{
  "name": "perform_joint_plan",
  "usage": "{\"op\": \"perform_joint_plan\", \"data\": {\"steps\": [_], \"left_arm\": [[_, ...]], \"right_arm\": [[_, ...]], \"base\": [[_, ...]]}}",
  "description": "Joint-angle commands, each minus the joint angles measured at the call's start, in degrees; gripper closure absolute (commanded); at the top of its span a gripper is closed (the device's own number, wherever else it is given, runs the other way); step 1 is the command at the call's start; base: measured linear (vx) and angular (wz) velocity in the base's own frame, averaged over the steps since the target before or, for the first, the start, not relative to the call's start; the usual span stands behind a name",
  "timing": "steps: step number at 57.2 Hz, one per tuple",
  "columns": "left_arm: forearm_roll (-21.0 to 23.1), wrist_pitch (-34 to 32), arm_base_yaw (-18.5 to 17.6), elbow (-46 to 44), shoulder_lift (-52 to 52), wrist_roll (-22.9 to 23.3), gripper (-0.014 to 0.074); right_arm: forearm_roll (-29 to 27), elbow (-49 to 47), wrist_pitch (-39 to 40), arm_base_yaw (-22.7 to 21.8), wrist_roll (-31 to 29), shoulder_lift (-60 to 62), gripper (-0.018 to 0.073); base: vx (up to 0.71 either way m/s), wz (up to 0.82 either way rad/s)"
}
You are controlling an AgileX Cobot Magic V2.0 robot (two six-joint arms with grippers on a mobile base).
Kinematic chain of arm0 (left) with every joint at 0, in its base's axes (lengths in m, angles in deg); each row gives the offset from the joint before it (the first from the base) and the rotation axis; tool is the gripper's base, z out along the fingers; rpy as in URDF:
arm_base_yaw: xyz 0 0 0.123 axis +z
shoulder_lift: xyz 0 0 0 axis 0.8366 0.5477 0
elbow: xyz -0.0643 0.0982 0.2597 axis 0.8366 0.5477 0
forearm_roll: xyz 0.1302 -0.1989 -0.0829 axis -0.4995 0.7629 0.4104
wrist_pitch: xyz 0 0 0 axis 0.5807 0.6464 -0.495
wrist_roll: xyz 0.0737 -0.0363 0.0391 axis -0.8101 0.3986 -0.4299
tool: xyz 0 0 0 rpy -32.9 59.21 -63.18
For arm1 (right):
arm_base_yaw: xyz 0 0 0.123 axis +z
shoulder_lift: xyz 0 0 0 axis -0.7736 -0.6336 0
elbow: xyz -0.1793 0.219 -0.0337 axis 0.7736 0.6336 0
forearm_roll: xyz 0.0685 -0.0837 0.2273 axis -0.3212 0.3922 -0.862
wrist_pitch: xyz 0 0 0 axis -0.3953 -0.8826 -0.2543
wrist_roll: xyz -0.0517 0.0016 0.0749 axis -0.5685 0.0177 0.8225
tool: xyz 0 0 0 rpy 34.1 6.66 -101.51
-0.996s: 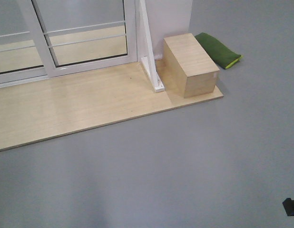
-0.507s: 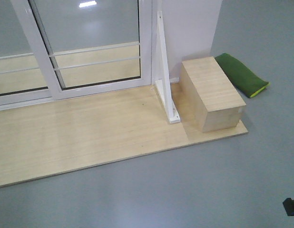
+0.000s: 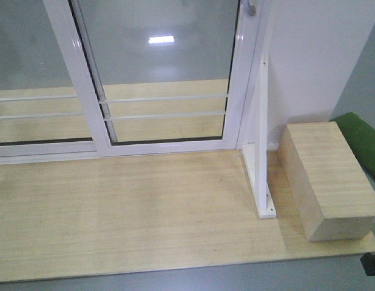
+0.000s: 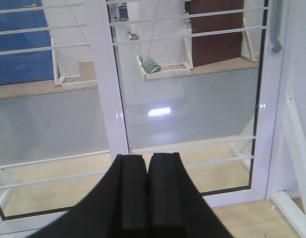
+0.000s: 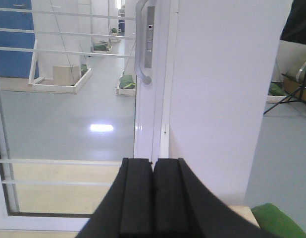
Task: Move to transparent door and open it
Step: 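Turn and drive the base toward the white-framed sliding glass door, then stop the base in front of the glass door near its handle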
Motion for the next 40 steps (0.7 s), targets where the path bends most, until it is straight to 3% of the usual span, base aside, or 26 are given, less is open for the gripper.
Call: {"op": "perform_joint_plan", "data": {"steps": [1, 40], "left_arm": [[0.7, -5.0, -0.3, 0.9, -0.9, 0.4, 0.0599], [0.7, -5.0, -0.3, 0.9, -0.9, 0.4, 0.0599]], "right_arm": [[-0.1, 0.2, 4.6, -0.3, 0.0, 0.9, 0.0561], [-0.1, 0.2, 4.6, -0.3, 0.0, 0.9, 0.0561]], "base": [[0.55, 0.27], [0.46, 0.07]]}}
